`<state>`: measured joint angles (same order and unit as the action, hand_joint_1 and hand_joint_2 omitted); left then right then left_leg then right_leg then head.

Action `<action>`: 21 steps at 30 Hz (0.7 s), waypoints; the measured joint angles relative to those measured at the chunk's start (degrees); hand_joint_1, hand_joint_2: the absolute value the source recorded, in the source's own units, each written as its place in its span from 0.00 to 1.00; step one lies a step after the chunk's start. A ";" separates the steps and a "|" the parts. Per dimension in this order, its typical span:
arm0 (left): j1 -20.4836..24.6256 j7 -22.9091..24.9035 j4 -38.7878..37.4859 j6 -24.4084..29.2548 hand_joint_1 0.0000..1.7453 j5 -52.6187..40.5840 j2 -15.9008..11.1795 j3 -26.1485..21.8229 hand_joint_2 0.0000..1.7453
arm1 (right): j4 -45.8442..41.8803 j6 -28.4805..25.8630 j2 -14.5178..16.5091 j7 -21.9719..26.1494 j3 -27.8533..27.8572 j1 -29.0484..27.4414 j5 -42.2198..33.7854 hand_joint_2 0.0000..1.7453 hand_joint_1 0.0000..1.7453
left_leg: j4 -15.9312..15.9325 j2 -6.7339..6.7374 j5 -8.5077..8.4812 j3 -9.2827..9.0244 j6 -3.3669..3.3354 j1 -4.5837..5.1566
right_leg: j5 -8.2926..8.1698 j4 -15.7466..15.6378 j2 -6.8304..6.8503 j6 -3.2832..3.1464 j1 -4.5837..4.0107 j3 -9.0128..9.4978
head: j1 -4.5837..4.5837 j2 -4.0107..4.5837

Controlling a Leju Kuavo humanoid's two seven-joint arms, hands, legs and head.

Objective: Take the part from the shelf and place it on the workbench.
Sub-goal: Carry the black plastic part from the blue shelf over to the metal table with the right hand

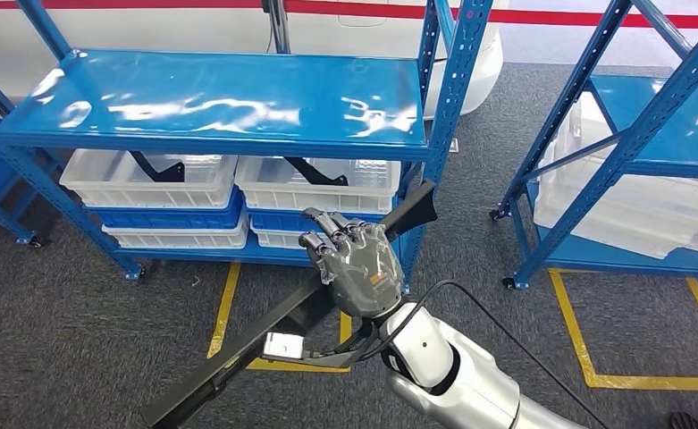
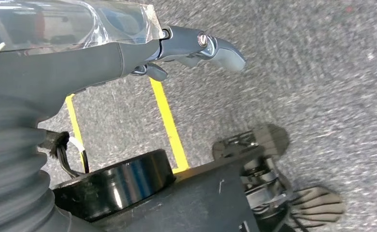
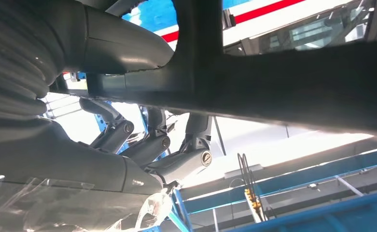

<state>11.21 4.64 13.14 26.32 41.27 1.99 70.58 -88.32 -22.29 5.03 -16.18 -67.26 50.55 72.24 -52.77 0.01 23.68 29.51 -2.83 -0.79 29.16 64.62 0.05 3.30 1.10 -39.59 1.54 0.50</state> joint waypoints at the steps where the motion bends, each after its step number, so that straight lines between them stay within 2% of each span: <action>1: 0.00 0.08 0.00 -0.09 0.00 -0.01 0.00 0.00 1.00 | 0.00 0.04 -0.11 -0.10 0.01 -0.08 0.09 1.00 1.00 | -0.03 0.01 -0.57 0.69 -0.13 0.16 | 2.00 4.17 0.00 0.04 -0.03 -0.91 | 0.00 0.00; 2: 0.00 0.14 0.00 -0.16 0.00 -0.01 0.00 0.00 1.00 | 0.00 0.09 -0.23 -0.20 0.01 -0.16 0.17 1.00 1.00 | -0.07 0.02 -1.10 1.35 -0.19 0.32 | 2.62 7.02 -0.01 0.00 -0.08 -1.19 | 0.01 0.00; 3: -0.01 0.18 0.00 -0.22 0.00 -0.01 -0.01 0.00 1.00 | 0.00 0.11 -0.35 -0.29 0.01 -0.24 0.25 1.00 1.00 | -0.11 0.03 -1.62 2.00 -0.24 0.50 | 2.06 8.15 -0.01 -0.14 -0.12 -0.61 | 0.00 0.00; 4: 0.00 0.21 0.00 -0.26 0.00 -0.01 -0.01 0.00 1.00 | -0.01 0.13 -0.44 -0.37 0.01 -0.30 0.28 1.00 1.00 | -0.15 0.02 -2.09 2.58 -0.25 0.66 | 0.52 6.72 -0.01 -0.39 -0.16 1.13 | 0.01 0.00; 5: 0.00 0.21 0.00 -0.30 0.00 -0.01 -0.02 0.00 1.00 | -0.02 0.13 -0.50 -0.43 0.01 -0.33 0.31 1.00 1.00 | -0.19 0.01 -2.53 3.07 -0.21 0.79 | -1.08 3.40 -0.01 -0.75 -0.25 3.81 | 0.00 0.00; 6: 0.01 0.21 0.00 -0.36 0.00 -0.01 -0.02 0.00 1.00 | -0.09 0.13 -0.52 -0.46 0.01 -0.33 0.32 1.00 1.00 | -0.26 -0.02 -2.92 3.49 -0.10 0.98 | -2.00 -1.17 -0.01 -1.18 -0.43 7.12 | -0.01 0.00; 7: 0.04 0.21 0.00 -0.42 0.00 -0.02 -0.01 0.00 1.00 | -0.20 0.13 -0.52 -0.46 0.01 -0.30 0.33 1.00 1.00 | -0.33 -0.03 -3.30 3.80 0.06 1.12 | -2.23 -5.78 0.00 -1.50 -0.61 10.14 | 0.01 0.00; 8: 0.09 0.20 0.00 -0.46 0.00 -0.03 -0.01 0.00 1.00 | -0.32 0.14 -0.51 -0.48 0.02 -0.27 0.33 1.00 1.00 | -0.36 -0.03 -3.72 4.02 0.32 1.21 | -2.00 -9.06 -0.01 -1.74 -0.80 12.14 | 0.02 0.00; 9: 0.16 0.18 0.00 -0.51 0.00 -0.08 -0.01 0.00 1.00 | -0.44 0.15 -0.50 -0.49 0.03 -0.23 0.34 1.00 1.00 | -0.36 -0.01 -4.10 4.23 0.58 1.26 | -1.65 -11.01 -0.02 -1.88 -0.96 13.15 | 0.03 0.00; 11: 0.23 0.18 0.00 -0.53 0.00 -0.46 -0.02 0.00 1.00 | -0.52 0.30 -0.54 -0.52 0.04 -0.23 0.34 1.00 1.00 | -0.43 -0.01 -4.59 4.71 1.23 1.11 | -2.06 -11.78 0.04 -2.28 -0.89 12.82 | 0.03 0.00; 12: 0.22 0.24 0.00 -0.57 0.00 -0.74 -0.03 0.01 1.00 | -0.52 0.39 -0.56 -0.52 0.05 -0.25 0.35 1.00 1.00 | -1.06 -0.03 -3.86 5.17 1.55 1.00 | -2.48 -11.89 0.09 -2.63 -0.76 12.45 | 0.04 0.00; 13: 0.20 0.32 0.00 -0.62 0.00 -0.99 -0.02 0.01 1.00 | -0.52 0.49 -0.57 -0.52 0.05 -0.29 0.37 1.00 1.00 | -2.78 -0.06 -2.18 5.96 1.92 0.86 | -3.00 -12.01 0.15 -3.03 -0.63 12.00 | 0.06 0.00; 14: 0.19 0.42 0.00 -0.67 0.00 -1.15 -0.02 0.02 1.00 | -0.52 0.54 -0.57 -0.52 0.05 -0.31 0.40 1.00 1.00 | -5.82 -0.09 0.35 7.13 2.27 0.64 | -3.51 -12.06 0.20 -3.31 -0.55 11.48 | 0.08 0.00; 16: 0.17 0.60 0.00 -0.74 0.00 -1.23 0.00 0.02 1.00 | -0.52 0.62 -0.57 -0.56 0.04 -0.45 0.46 1.00 1.00 | -14.20 -0.08 5.25 9.88 3.04 0.34 | -4.44 -12.02 0.19 -3.58 -0.55 10.30 | 0.10 0.00; 17: 0.14 0.69 0.00 -0.76 0.00 -1.23 -0.01 0.02 1.00 | -0.51 0.65 -0.58 -0.59 0.03 -0.57 0.49 1.00 1.00 | -17.46 -0.08 6.19 10.71 3.34 0.20 | -4.85 -11.99 0.19 -3.52 -0.55 9.73 | 0.10 0.00; 18: 0.10 0.76 0.00 -0.79 0.00 -1.23 -0.01 0.02 1.00 | -0.51 0.68 -0.59 -0.61 0.03 -0.70 0.51 1.00 1.00 | -18.82 -0.07 5.88 10.64 3.56 0.06 | -5.22 -11.94 0.19 -3.43 -0.54 9.21 | 0.10 0.00; 19: 0.07 0.81 0.00 -0.84 0.00 -1.23 -0.02 0.02 1.00 | -0.50 0.69 -0.60 -0.64 0.03 -0.81 0.61 1.00 1.00 | -17.76 -0.07 4.58 9.39 3.70 -0.08 | -5.53 -11.88 0.18 -3.29 -0.52 8.77 | 0.10 0.00; 21: 0.09 0.82 0.00 -0.92 0.00 -1.25 -0.02 0.02 1.00 | -0.51 0.69 -0.59 -0.75 0.03 -0.88 0.91 1.00 1.00 | -9.86 0.11 1.63 4.14 3.76 -0.31 | -5.94 -11.64 0.19 -2.91 -0.53 8.12 | 0.10 0.00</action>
<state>11.30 5.46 13.14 25.40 40.02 1.97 70.60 -88.83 -21.59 4.44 -16.93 -67.23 49.67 73.16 -62.64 0.11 25.31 33.64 0.93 -1.10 23.22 52.98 0.24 0.39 0.57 -31.46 1.64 0.50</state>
